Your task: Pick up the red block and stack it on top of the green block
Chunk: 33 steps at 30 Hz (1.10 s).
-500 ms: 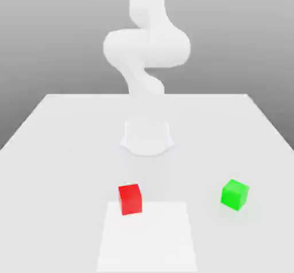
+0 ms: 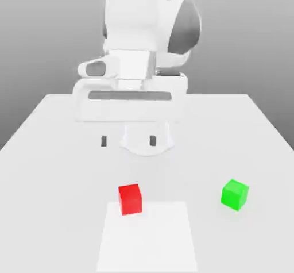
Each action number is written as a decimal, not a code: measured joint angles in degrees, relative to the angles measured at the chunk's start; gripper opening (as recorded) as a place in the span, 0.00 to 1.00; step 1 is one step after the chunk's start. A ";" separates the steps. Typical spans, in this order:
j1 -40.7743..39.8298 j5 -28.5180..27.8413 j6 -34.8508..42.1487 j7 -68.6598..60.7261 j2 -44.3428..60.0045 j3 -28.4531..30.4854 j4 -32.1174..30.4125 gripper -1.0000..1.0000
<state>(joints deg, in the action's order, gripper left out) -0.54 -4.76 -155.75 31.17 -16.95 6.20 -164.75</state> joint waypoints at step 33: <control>4.17 5.94 -3.80 -11.60 8.55 -8.27 -3.23 0.00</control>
<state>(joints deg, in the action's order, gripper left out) 3.63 1.18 -159.55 19.58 -8.40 -2.07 -167.99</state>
